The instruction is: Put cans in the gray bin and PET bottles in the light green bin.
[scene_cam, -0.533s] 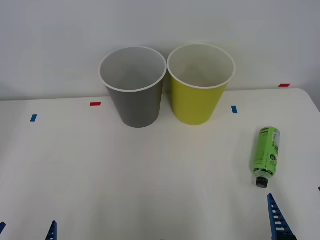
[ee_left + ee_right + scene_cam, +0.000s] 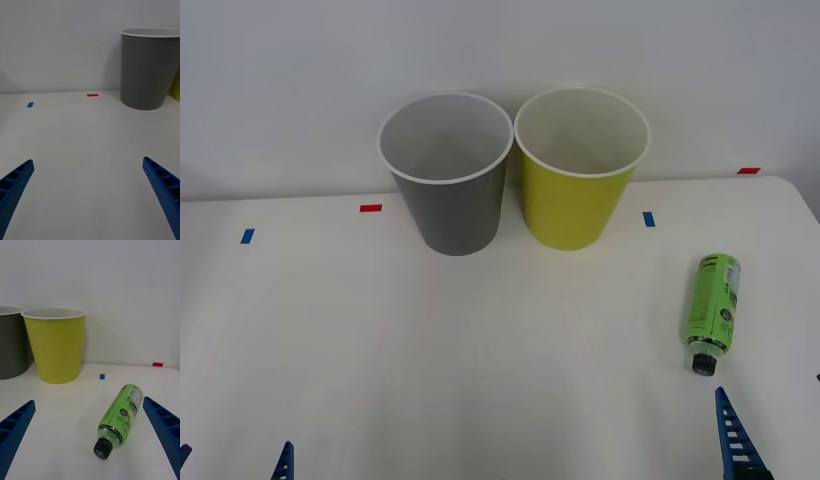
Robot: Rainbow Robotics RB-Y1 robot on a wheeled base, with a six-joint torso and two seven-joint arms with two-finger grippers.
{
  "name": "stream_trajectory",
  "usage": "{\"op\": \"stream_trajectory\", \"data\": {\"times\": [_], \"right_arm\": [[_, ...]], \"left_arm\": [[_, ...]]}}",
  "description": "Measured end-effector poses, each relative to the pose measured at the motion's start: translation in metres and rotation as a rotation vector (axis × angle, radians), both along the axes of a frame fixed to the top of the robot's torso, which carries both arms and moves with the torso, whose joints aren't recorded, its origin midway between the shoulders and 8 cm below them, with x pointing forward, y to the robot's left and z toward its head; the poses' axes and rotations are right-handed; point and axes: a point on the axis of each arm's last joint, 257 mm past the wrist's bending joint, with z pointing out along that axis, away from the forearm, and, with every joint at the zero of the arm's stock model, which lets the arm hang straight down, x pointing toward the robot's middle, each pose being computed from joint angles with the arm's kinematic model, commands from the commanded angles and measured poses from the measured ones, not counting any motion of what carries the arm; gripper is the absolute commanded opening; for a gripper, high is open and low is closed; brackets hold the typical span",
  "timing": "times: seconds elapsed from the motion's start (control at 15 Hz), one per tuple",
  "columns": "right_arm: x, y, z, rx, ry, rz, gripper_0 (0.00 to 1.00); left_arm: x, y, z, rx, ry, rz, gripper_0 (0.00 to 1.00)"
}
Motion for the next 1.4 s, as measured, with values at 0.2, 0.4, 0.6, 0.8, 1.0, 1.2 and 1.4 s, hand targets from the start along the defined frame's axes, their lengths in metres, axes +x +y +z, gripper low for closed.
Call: {"op": "stream_trajectory", "data": {"times": [0.2, 0.4, 0.6, 0.8, 1.0, 1.2, 1.4], "right_arm": [[0.0000, 0.0000, 0.0000, 0.000, 0.000, 0.000, 1.00], [0.0000, 0.0000, 0.0000, 0.000, 0.000, 0.000, 1.00], [0.0000, 0.0000, 0.0000, 0.000, 0.000, 0.000, 1.00], [0.0000, 0.0000, 0.0000, 0.000, 0.000, 0.000, 1.00], [0.0000, 0.0000, 0.0000, 0.000, 0.000, 0.000, 1.00], [0.0000, 0.0000, 0.0000, 0.000, 0.000, 0.000, 1.00], [0.0000, 0.0000, 0.0000, 0.000, 0.000, 0.000, 1.00]], "left_arm": [[0.0000, 0.0000, 0.0000, 0.000, 0.000, 0.000, 1.00], [0.0000, 0.0000, 0.0000, 0.000, 0.000, 0.000, 1.00], [0.0000, 0.0000, 0.0000, 0.000, 0.000, 0.000, 1.00], [0.0000, 0.0000, 0.0000, 0.000, 0.000, 0.000, 1.00], [0.0000, 0.0000, 0.0000, 0.000, 0.000, 0.000, 1.00], [0.0000, 0.0000, 0.0000, 0.000, 0.000, 0.000, 1.00], [0.0000, 0.0000, 0.0000, 0.000, 0.000, 0.000, 1.00]]}}
